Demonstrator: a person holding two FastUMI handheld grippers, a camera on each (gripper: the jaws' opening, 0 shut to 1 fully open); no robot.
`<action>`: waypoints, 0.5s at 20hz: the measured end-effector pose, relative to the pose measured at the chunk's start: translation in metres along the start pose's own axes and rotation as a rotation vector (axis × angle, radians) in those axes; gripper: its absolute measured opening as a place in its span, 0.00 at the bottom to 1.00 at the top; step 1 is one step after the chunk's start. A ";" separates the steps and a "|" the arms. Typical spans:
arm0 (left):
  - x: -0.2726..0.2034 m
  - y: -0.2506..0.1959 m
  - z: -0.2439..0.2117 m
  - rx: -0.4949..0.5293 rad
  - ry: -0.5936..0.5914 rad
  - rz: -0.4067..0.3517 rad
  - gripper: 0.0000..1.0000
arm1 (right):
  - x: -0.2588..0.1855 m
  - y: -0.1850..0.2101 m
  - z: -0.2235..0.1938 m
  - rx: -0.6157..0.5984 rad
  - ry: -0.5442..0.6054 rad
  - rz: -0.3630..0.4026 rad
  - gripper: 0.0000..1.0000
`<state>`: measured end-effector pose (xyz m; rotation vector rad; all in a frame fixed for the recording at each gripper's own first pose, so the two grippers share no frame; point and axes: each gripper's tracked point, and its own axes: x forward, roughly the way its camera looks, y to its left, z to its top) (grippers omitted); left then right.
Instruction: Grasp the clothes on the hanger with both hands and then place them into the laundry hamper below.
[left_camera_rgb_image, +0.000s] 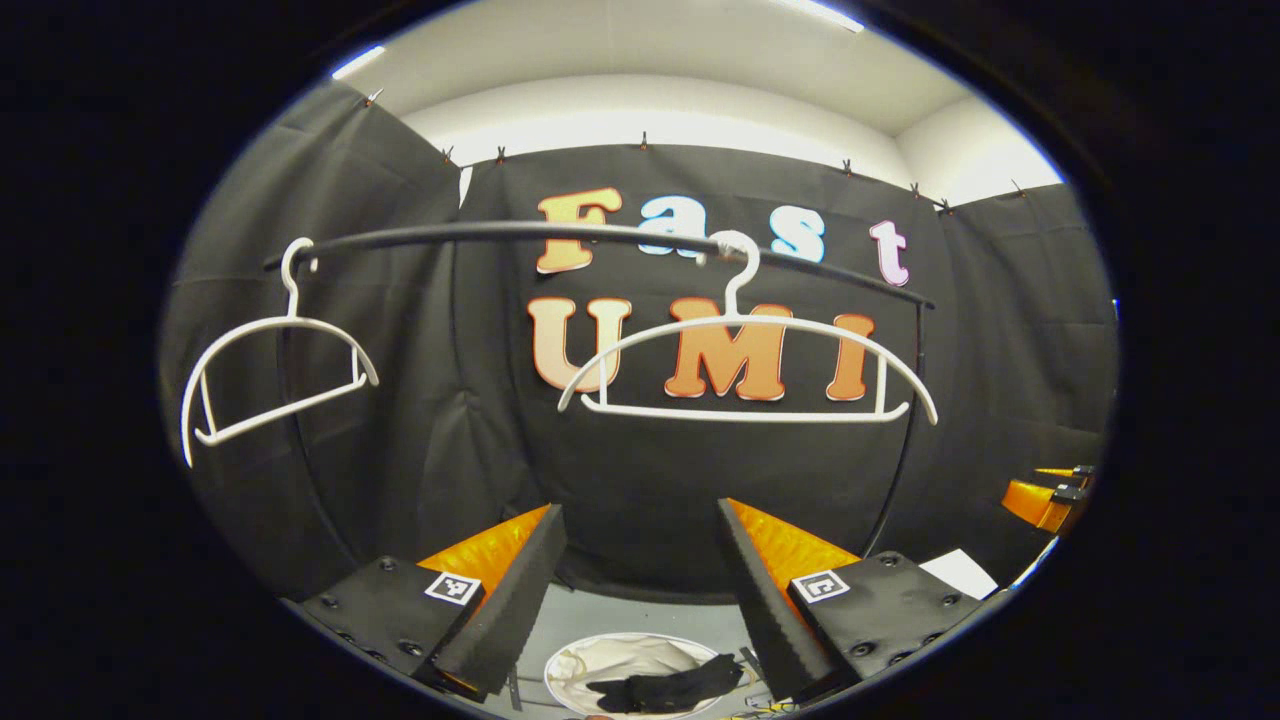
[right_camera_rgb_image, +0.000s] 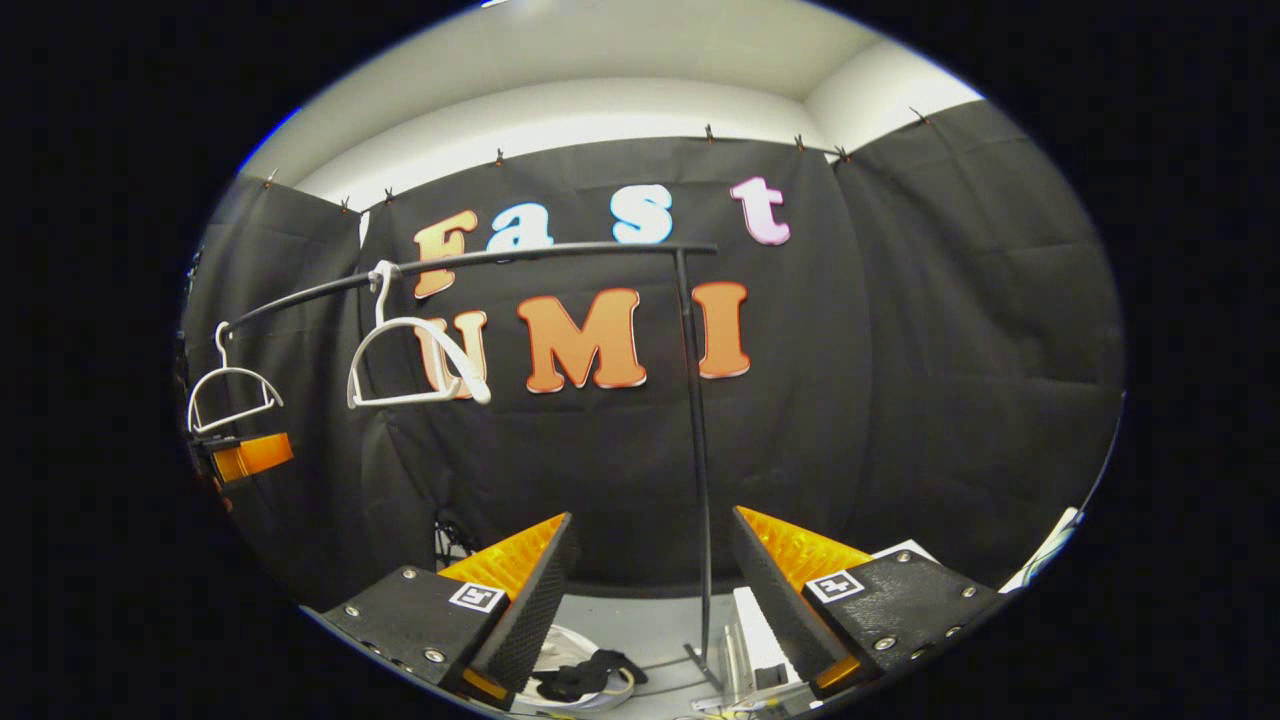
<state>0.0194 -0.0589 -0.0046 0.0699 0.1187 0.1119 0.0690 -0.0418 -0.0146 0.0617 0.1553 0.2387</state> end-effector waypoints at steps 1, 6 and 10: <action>-0.003 -0.002 0.008 0.007 -0.021 0.001 0.94 | -0.002 0.001 0.008 -0.008 -0.026 0.000 0.94; -0.002 -0.008 0.015 -0.011 -0.058 -0.012 0.94 | -0.006 0.000 0.021 0.018 -0.071 0.013 0.94; -0.004 -0.006 0.016 0.009 -0.069 0.004 0.94 | -0.009 0.000 0.020 0.022 -0.069 0.021 0.94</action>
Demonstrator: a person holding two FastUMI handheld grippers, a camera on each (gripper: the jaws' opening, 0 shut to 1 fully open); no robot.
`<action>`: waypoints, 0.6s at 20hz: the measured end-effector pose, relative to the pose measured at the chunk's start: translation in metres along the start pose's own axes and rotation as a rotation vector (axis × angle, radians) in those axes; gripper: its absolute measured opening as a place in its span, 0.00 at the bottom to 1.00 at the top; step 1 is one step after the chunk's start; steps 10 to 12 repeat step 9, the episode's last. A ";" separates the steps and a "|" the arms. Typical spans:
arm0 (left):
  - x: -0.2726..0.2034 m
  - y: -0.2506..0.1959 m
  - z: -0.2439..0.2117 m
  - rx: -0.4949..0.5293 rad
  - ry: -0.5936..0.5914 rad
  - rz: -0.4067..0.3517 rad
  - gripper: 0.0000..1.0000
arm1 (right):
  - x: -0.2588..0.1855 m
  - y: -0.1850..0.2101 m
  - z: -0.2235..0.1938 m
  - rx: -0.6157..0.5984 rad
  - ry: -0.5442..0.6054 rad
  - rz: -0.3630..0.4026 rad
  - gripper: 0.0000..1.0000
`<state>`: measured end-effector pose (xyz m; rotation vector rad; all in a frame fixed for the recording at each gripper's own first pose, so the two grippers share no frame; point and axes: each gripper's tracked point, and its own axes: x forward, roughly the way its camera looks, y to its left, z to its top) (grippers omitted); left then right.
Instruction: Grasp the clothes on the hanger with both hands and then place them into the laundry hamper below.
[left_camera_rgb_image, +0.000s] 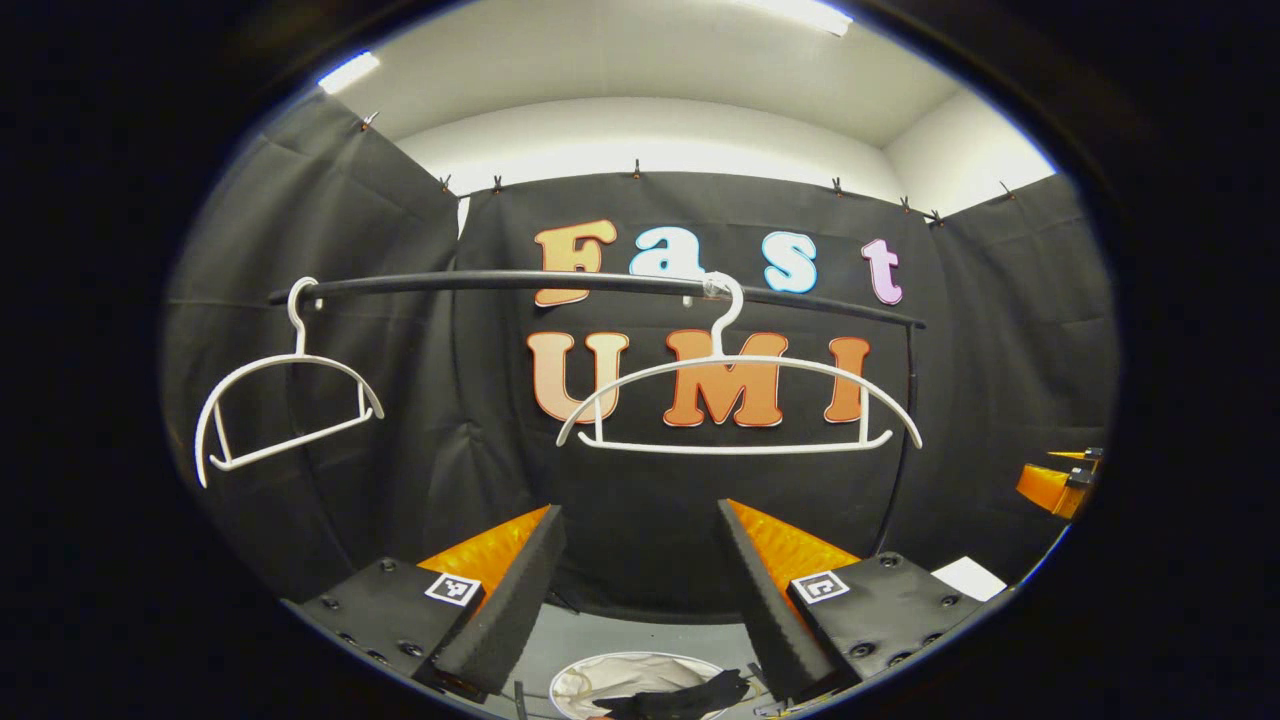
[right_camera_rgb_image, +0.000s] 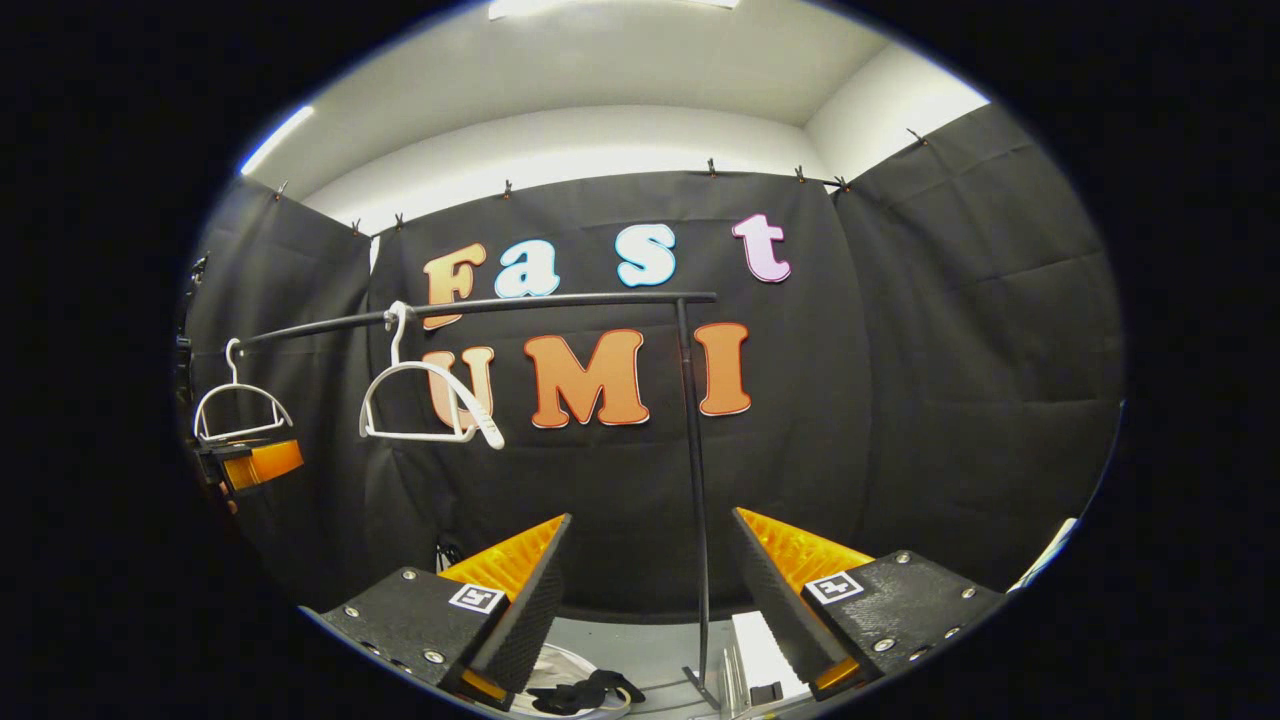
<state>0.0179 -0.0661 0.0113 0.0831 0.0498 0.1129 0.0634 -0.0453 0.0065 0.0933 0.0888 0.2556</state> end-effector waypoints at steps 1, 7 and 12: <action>0.000 0.001 0.001 -0.004 -0.008 0.005 0.94 | -0.001 0.002 0.000 0.005 0.003 0.004 0.94; -0.011 0.013 0.007 -0.019 -0.024 0.036 0.94 | -0.008 0.008 -0.005 0.005 0.013 0.015 0.94; -0.013 0.016 0.007 -0.025 -0.026 0.042 0.94 | -0.007 0.010 -0.004 0.007 0.013 0.014 0.94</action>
